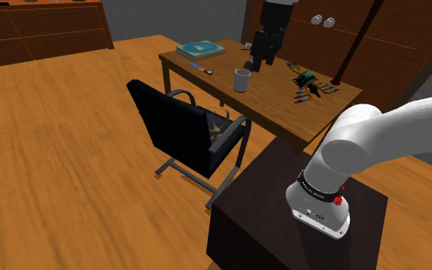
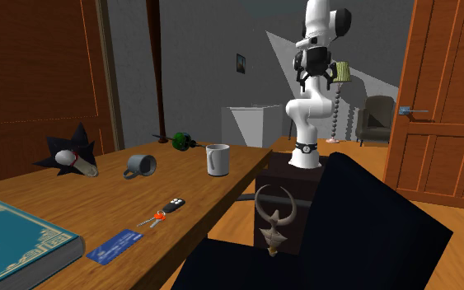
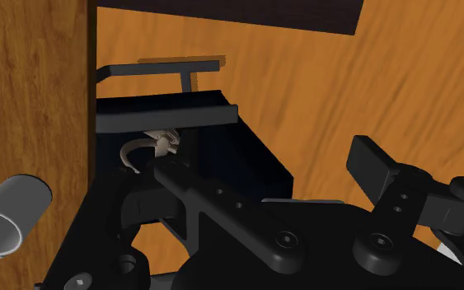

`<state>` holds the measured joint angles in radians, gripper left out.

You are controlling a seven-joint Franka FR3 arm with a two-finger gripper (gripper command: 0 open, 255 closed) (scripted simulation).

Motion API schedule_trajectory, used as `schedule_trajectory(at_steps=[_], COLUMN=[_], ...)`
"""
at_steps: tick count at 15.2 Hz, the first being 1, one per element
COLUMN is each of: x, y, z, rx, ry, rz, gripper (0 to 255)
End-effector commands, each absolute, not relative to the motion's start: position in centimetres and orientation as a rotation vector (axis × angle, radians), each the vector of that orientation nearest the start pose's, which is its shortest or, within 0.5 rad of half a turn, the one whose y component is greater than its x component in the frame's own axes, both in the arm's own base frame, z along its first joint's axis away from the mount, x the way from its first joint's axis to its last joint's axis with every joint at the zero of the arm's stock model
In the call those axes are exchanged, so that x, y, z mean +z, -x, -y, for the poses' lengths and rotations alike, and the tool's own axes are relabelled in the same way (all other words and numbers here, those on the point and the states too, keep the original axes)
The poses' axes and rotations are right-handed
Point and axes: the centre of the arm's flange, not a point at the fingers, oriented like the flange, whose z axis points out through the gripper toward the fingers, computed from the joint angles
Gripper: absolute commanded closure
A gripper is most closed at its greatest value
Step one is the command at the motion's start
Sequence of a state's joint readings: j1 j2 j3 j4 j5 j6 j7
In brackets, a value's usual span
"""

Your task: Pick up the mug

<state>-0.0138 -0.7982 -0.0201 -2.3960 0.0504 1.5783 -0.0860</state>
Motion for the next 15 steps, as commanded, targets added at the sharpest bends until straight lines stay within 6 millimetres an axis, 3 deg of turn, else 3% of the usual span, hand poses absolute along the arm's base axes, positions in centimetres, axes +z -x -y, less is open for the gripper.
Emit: schedule_trajectory(at_steps=[1, 15], x=[57.6, 48.7], y=[-30.3, -40.4], z=[0.7, 11.9], rx=[0.024, -0.042], ry=[3.074, 3.13], rz=[0.088, 0.071], gripper=[0, 0])
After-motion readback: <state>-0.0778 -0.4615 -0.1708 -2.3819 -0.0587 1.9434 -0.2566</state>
